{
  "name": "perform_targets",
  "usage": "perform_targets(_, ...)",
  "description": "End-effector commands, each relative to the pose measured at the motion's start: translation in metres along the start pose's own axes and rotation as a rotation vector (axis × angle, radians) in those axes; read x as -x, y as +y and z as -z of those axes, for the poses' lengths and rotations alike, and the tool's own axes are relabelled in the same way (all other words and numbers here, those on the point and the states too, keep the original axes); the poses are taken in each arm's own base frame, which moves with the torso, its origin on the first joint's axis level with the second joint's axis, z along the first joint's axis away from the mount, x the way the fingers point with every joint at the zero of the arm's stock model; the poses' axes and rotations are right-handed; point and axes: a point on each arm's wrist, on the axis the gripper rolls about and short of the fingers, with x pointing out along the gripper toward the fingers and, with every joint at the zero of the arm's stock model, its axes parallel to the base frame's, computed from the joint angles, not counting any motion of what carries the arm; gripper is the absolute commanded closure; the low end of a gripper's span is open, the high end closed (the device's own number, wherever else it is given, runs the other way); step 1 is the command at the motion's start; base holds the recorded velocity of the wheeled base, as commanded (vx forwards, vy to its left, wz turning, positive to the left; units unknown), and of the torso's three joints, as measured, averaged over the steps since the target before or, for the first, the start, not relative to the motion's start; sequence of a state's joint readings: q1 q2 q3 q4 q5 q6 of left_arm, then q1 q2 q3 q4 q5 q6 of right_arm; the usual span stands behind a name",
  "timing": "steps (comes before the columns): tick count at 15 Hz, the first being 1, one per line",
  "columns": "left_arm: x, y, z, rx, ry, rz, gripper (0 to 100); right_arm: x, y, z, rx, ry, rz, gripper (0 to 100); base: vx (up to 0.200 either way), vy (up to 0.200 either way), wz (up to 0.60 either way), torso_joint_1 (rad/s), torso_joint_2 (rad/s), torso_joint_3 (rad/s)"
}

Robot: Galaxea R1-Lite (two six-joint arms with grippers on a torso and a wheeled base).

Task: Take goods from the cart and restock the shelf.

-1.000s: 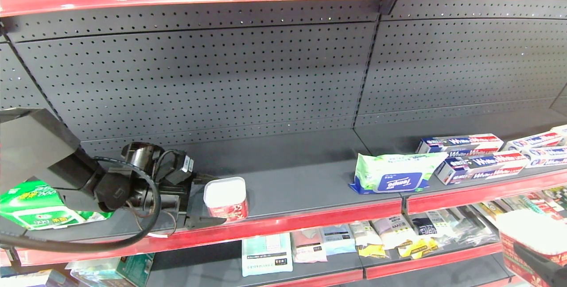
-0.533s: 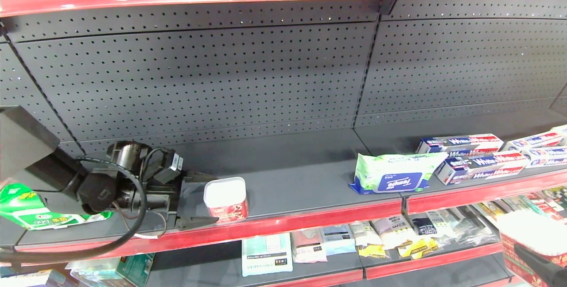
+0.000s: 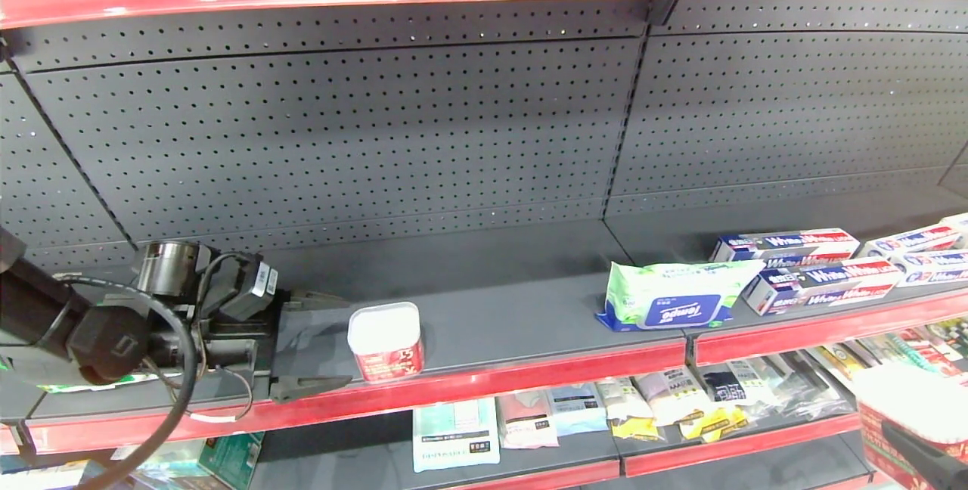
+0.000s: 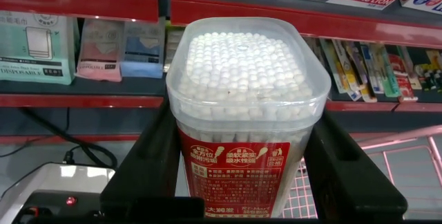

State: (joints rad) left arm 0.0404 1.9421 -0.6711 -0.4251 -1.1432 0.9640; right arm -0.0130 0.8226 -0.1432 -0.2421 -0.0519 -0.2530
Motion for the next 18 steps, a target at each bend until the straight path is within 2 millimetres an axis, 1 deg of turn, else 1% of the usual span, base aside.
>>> perform_targets(1,0.009,-0.008,-0.010,-0.022,-0.006,-0.019,0,0.003,0.000,0.002,-0.002,-0.014,0.006,100,0.000,0.000,0.00,0.000,0.00,0.000)
perform_targets(3,0.015,-0.018,-0.015,-0.026,-0.008,-0.024,0,0.002,0.001,0.004,-0.001,-0.006,0.001,100,0.000,0.000,0.00,0.000,0.00,0.000)
perform_targets(5,0.022,-0.023,-0.021,-0.042,-0.012,-0.042,0,0.003,0.001,0.004,0.002,-0.007,-0.003,100,0.000,0.000,0.00,0.000,0.00,0.000)
perform_targets(9,0.042,-0.021,-0.026,-0.058,-0.005,-0.122,0,0.002,0.000,-0.001,0.000,-0.017,-0.005,100,0.000,0.000,0.00,0.000,0.00,0.000)
perform_targets(11,0.052,-0.020,-0.033,-0.085,0.003,-0.173,0,0.002,0.000,0.000,-0.002,-0.017,-0.009,100,0.000,0.000,0.00,0.000,0.00,0.000)
perform_targets(13,0.063,-0.026,-0.037,-0.089,0.050,-0.247,0,0.003,0.000,0.000,-0.005,-0.024,-0.007,100,0.000,0.000,0.00,0.000,0.00,0.000)
perform_targets(15,0.066,-0.029,-0.043,-0.114,0.058,-0.269,0,0.004,0.000,-0.001,-0.008,-0.040,-0.003,100,0.000,0.000,0.00,0.000,0.00,0.000)
perform_targets(18,0.068,-0.025,-0.046,-0.145,0.077,-0.316,0,0.005,-0.001,-0.003,-0.011,-0.048,-0.001,100,0.000,0.000,0.00,0.000,0.00,0.000)
